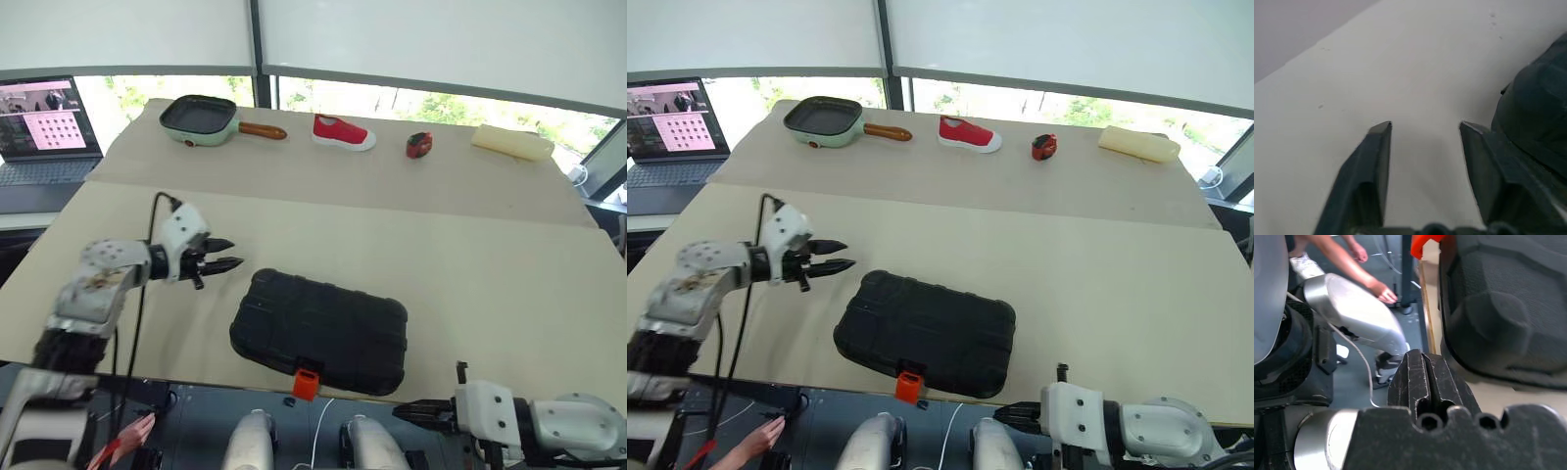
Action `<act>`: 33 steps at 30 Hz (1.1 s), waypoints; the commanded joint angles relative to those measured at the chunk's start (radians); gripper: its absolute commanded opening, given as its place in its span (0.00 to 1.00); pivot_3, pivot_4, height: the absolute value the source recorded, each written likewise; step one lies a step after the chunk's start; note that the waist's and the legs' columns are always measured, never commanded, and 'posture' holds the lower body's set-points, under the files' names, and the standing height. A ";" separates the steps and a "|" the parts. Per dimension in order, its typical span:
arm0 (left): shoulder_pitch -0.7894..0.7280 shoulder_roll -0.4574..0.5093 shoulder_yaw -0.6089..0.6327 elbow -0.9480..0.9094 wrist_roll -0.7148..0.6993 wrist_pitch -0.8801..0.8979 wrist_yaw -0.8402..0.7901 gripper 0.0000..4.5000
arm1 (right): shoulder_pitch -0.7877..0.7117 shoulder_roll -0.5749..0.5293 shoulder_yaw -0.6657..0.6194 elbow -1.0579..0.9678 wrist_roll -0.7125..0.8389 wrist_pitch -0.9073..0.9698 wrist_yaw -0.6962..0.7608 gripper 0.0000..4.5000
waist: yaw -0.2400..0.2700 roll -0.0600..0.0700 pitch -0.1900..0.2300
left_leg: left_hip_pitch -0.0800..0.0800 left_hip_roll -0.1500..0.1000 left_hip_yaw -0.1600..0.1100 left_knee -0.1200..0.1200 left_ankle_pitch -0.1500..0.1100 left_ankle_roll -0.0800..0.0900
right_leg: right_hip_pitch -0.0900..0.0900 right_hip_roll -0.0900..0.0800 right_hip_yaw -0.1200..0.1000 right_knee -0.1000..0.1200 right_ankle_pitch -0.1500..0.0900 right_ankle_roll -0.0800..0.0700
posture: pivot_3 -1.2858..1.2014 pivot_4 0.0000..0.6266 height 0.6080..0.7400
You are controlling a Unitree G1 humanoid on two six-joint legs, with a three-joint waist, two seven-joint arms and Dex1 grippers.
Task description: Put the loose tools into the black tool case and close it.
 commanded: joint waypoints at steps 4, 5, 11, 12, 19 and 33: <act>-0.146 -0.107 -0.100 0.194 0.136 -0.215 -0.059 0.01 | -0.104 0.059 0.080 0.002 -0.022 0.085 -0.033 0.00 | 0.000 0.000 0.000 | -0.002 -0.001 0.000 0.002 -0.001 0.000 | 0.000 -0.001 0.000 -0.001 0.000 0.001 | 0.52 0.24 1.00; -0.155 -0.121 -0.109 0.212 0.145 -0.232 -0.070 0.01 | -0.123 0.069 0.082 0.002 -0.026 0.106 -0.048 0.00 | 0.000 0.000 0.000 | -0.002 -0.001 0.000 0.002 -0.001 0.001 | 0.000 -0.001 0.000 -0.001 0.000 0.002 | 0.52 0.24 1.00; -0.147 -0.144 -0.147 0.222 0.163 -0.282 -0.183 0.01 | -0.271 0.126 0.063 0.085 -0.069 0.224 -0.138 0.00 | -0.014 -0.001 0.000 | -0.001 -0.002 -0.001 0.002 0.000 0.000 | 0.001 -0.001 0.001 0.000 0.001 0.002 | 0.52 0.24 1.00; -0.136 -0.134 -0.151 0.206 0.158 -0.276 -0.212 0.01 | -0.308 0.140 0.050 0.121 -0.078 0.237 -0.161 0.00 | -0.014 0.000 0.000 | 0.000 -0.002 -0.001 0.002 0.000 0.000 | 0.001 -0.001 0.001 0.000 0.001 0.002 | 0.52 0.24 1.00; -0.080 -0.073 -0.105 0.111 0.118 -0.222 -0.296 0.01 | -0.513 0.231 -0.004 0.362 -0.105 0.300 -0.268 0.00 | -0.010 0.000 0.000 | -0.001 -0.003 -0.001 0.002 0.001 0.001 | 0.000 -0.002 0.001 0.000 0.002 0.003 | 0.52 0.24 1.00; -0.076 -0.020 0.002 -0.208 -0.073 0.072 -0.330 0.01 | -0.402 0.108 -0.076 0.248 0.056 0.325 -0.016 0.00 | -0.002 0.001 0.001 | -0.002 -0.003 -0.001 0.002 0.000 0.001 | 0.001 -0.002 0.000 0.001 0.002 0.004 | 0.52 0.24 1.00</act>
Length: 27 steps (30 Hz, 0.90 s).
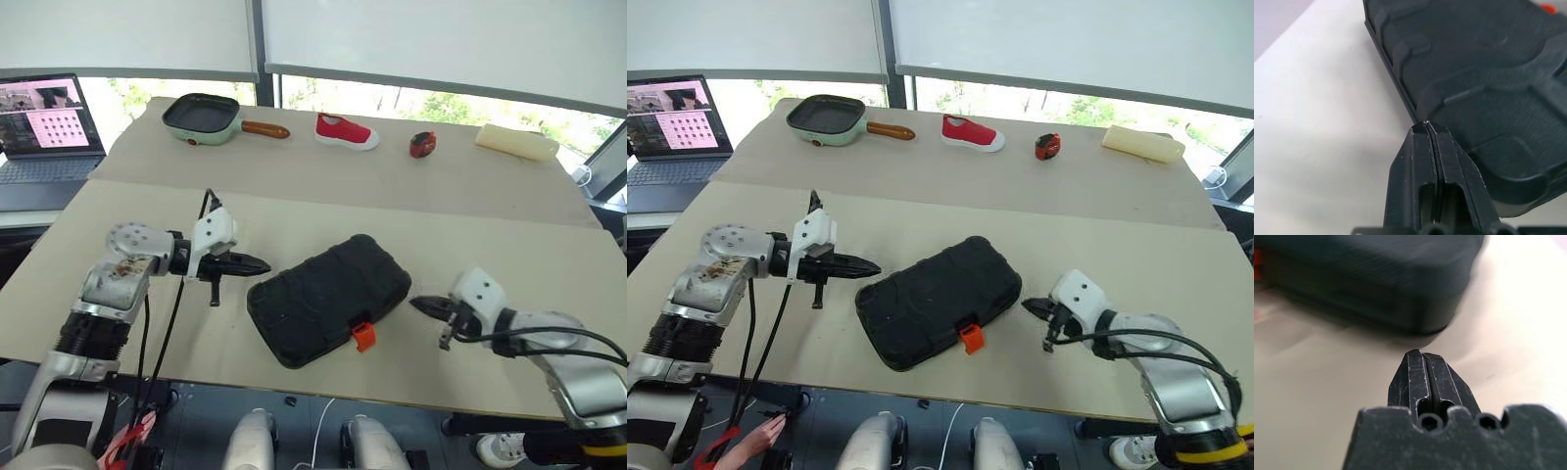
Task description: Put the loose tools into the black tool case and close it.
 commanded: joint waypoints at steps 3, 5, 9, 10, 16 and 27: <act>-0.036 -0.015 -0.074 -0.117 0.011 -0.036 -0.052 0.01 | 0.069 -0.046 -0.003 -0.173 0.100 0.036 0.104 0.00 | -0.003 0.000 0.000 | 0.001 0.000 0.000 0.000 0.000 0.000 | 0.001 0.000 0.000 0.000 0.000 0.000 | 0.52 0.24 1.00; -0.039 -0.041 -0.142 -0.092 0.077 -0.123 -0.057 0.01 | 0.062 -0.047 0.043 -0.209 0.087 0.039 0.116 0.00 | -0.004 0.001 0.000 | 0.002 0.000 0.000 0.000 0.000 0.000 | 0.001 0.000 0.001 0.000 0.000 0.000 | 0.52 0.24 1.00; -0.048 -0.078 -0.238 0.009 0.200 -0.295 -0.045 0.01 | 0.013 -0.014 0.110 -0.219 0.066 0.063 0.081 0.00 | -0.001 0.000 -0.001 | 0.003 0.000 0.000 0.000 0.000 0.000 | 0.002 0.000 0.001 0.000 0.000 0.000 | 0.52 0.24 1.00; -0.045 -0.082 -0.251 0.028 0.217 -0.327 -0.046 0.01 | 0.004 -0.007 0.121 -0.215 0.061 0.067 0.074 0.00 | -0.001 0.001 -0.001 | 0.003 0.000 0.000 0.000 0.000 0.000 | 0.002 0.000 0.001 0.000 0.000 0.000 | 0.52 0.24 1.00; -0.036 -0.089 -0.278 0.063 0.242 -0.402 -0.047 0.01 | -0.015 0.015 0.174 -0.200 0.024 0.066 0.047 0.00 | -0.001 0.004 -0.004 | 0.007 -0.001 0.000 0.000 0.000 0.000 | 0.005 0.000 0.002 0.000 0.000 0.000 | 0.52 0.24 1.00; -0.073 -0.124 -0.279 -0.022 0.219 -0.290 -0.039 0.01 | -0.108 0.122 0.300 -0.090 -0.091 0.051 -0.021 0.00 | -0.001 0.005 -0.005 | 0.008 -0.001 0.000 0.000 0.000 0.000 | 0.007 0.000 0.001 0.000 0.000 0.000 | 0.52 0.24 1.00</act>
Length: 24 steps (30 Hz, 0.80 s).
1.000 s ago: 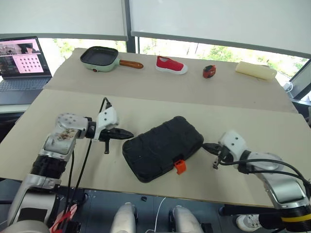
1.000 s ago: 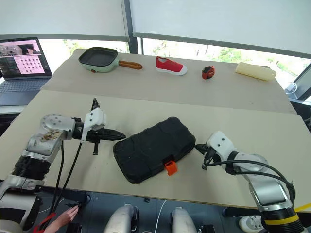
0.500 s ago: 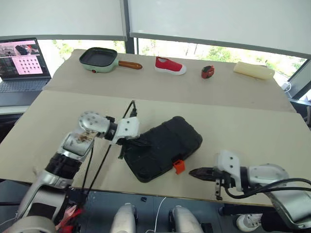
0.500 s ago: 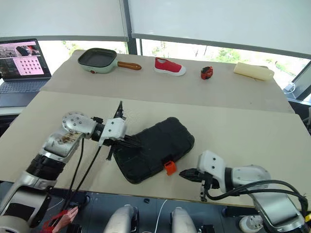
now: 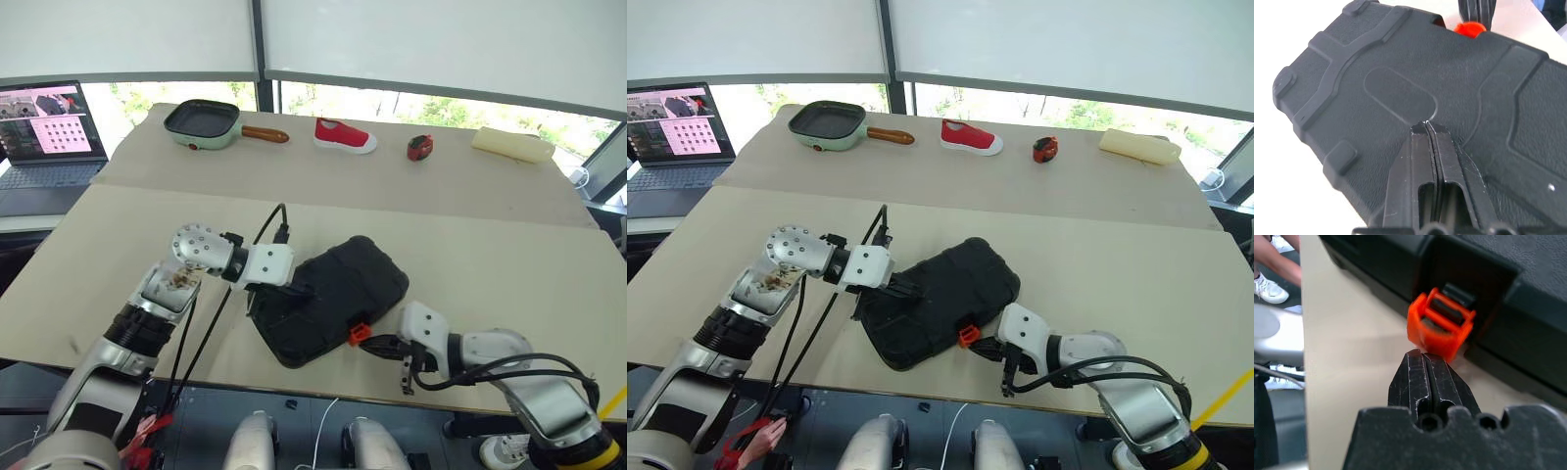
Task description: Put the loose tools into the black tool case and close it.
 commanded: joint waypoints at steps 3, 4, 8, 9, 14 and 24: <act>-0.004 -0.001 -0.038 -0.015 0.034 0.041 -0.014 0.01 | -0.042 0.040 0.022 0.026 -0.040 -0.014 -0.033 0.00 | 0.001 0.000 0.000 | 0.000 0.000 0.000 0.000 0.000 0.000 | 0.000 0.000 0.000 0.000 0.000 0.000 | 0.52 0.24 1.00; -0.005 -0.001 -0.039 -0.013 0.037 0.035 -0.016 0.01 | -0.042 0.043 0.021 0.023 -0.042 -0.014 -0.033 0.00 | 0.000 0.000 0.000 | 0.000 0.000 0.000 0.000 0.000 0.000 | 0.000 0.000 0.000 0.000 0.000 0.000 | 0.52 0.24 1.00; -0.006 -0.003 -0.039 -0.002 0.042 0.021 -0.021 0.01 | -0.034 0.055 0.011 0.003 -0.041 -0.026 -0.031 0.00 | -0.001 0.000 0.000 | 0.000 0.000 0.000 0.000 0.000 0.000 | 0.000 0.000 0.000 0.000 0.000 0.000 | 0.52 0.24 1.00; -0.007 -0.007 -0.043 0.005 0.045 0.014 -0.023 0.01 | -0.032 0.065 -0.001 -0.004 -0.034 -0.039 -0.037 0.00 | -0.001 0.000 0.000 | 0.000 0.000 0.000 0.000 0.000 0.000 | 0.000 0.000 0.000 0.000 0.000 0.000 | 0.52 0.24 1.00; -0.012 -0.025 -0.063 0.055 0.064 -0.039 -0.025 0.01 | -0.053 0.142 -0.107 -0.069 0.055 -0.034 -0.084 0.00 | -0.001 0.000 0.000 | 0.000 0.000 0.000 0.000 0.000 0.000 | 0.000 0.000 0.000 0.000 0.000 0.000 | 0.52 0.24 1.00; -0.019 -0.052 -0.079 0.121 0.094 -0.110 -0.025 0.01 | -0.024 0.125 -0.135 -0.131 0.078 -0.004 -0.078 0.00 | -0.006 0.002 -0.001 | 0.000 0.001 -0.001 0.000 0.001 0.001 | 0.001 0.001 0.000 0.000 0.000 0.000 | 0.52 0.24 1.00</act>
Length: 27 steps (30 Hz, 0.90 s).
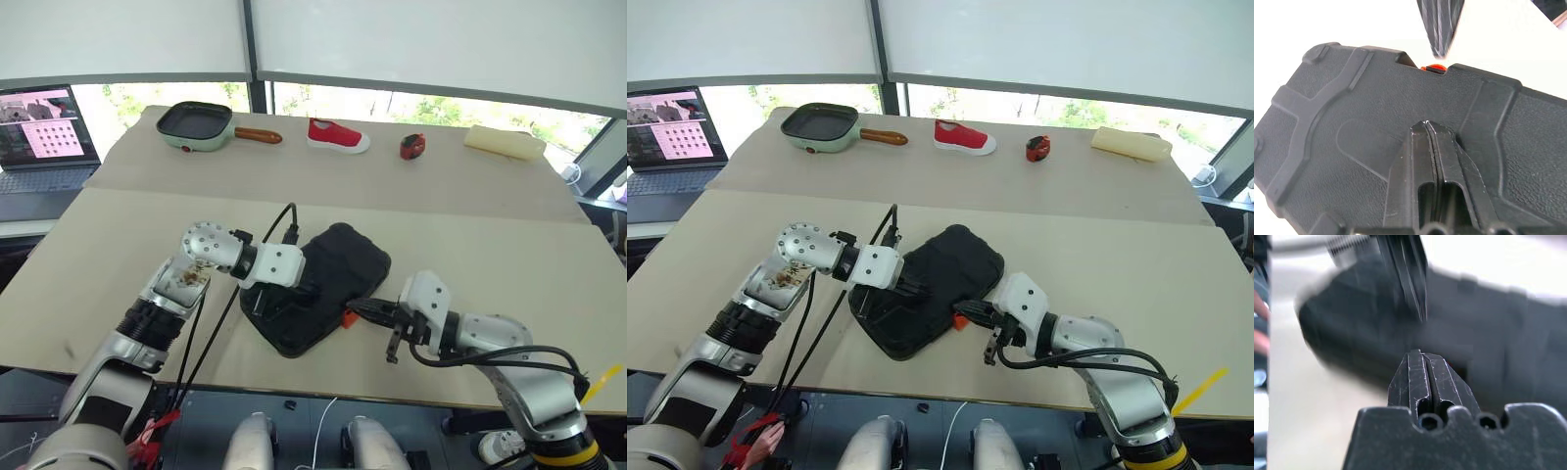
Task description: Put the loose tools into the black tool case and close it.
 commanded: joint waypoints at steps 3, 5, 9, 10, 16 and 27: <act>0.015 -0.005 -0.060 0.050 0.064 -0.019 -0.014 0.01 | 0.042 -0.052 -0.014 -0.012 -0.010 -0.016 0.011 0.00 | 0.007 0.000 0.000 | 0.000 -0.001 0.000 0.000 0.000 0.000 | 0.000 -0.001 0.000 -0.001 0.000 0.000 | 0.52 0.24 1.00; 0.017 -0.003 -0.059 0.053 0.065 -0.025 -0.014 0.01 | 0.080 -0.082 -0.039 -0.031 0.019 0.001 0.030 0.00 | 0.007 0.000 0.000 | 0.000 -0.001 0.000 0.000 0.000 0.000 | 0.000 -0.001 0.000 -0.001 0.000 0.000 | 0.52 0.24 1.00; 0.019 -0.001 -0.057 0.062 0.066 -0.036 -0.015 0.01 | 0.172 -0.145 -0.022 -0.021 -0.010 -0.030 0.063 0.00 | 0.008 0.000 -0.001 | 0.000 -0.001 0.000 0.000 0.000 0.000 | 0.001 -0.001 0.000 -0.001 0.000 0.000 | 0.52 0.24 1.00; 0.018 -0.002 -0.056 0.063 0.066 -0.036 -0.014 0.01 | 0.175 -0.144 -0.004 -0.003 -0.029 -0.036 0.053 0.00 | 0.008 0.000 -0.001 | 0.000 -0.001 0.000 0.000 0.000 0.000 | 0.002 -0.001 0.000 -0.001 0.000 0.000 | 0.52 0.24 1.00; 0.010 -0.004 -0.056 0.078 0.068 -0.043 -0.016 0.01 | 0.096 -0.063 0.099 0.131 -0.127 -0.066 -0.013 0.00 | 0.006 0.001 -0.002 | 0.005 -0.001 0.000 0.000 0.000 0.000 | 0.005 -0.001 0.000 -0.001 -0.001 0.001 | 0.52 0.24 1.00; 0.001 -0.016 -0.065 0.097 0.073 -0.056 -0.021 0.01 | -0.037 0.052 0.163 0.326 -0.257 -0.148 -0.103 0.00 | 0.002 0.000 -0.002 | 0.007 -0.001 0.000 0.000 0.000 0.000 | 0.007 -0.001 0.000 -0.001 0.000 0.000 | 0.52 0.24 1.00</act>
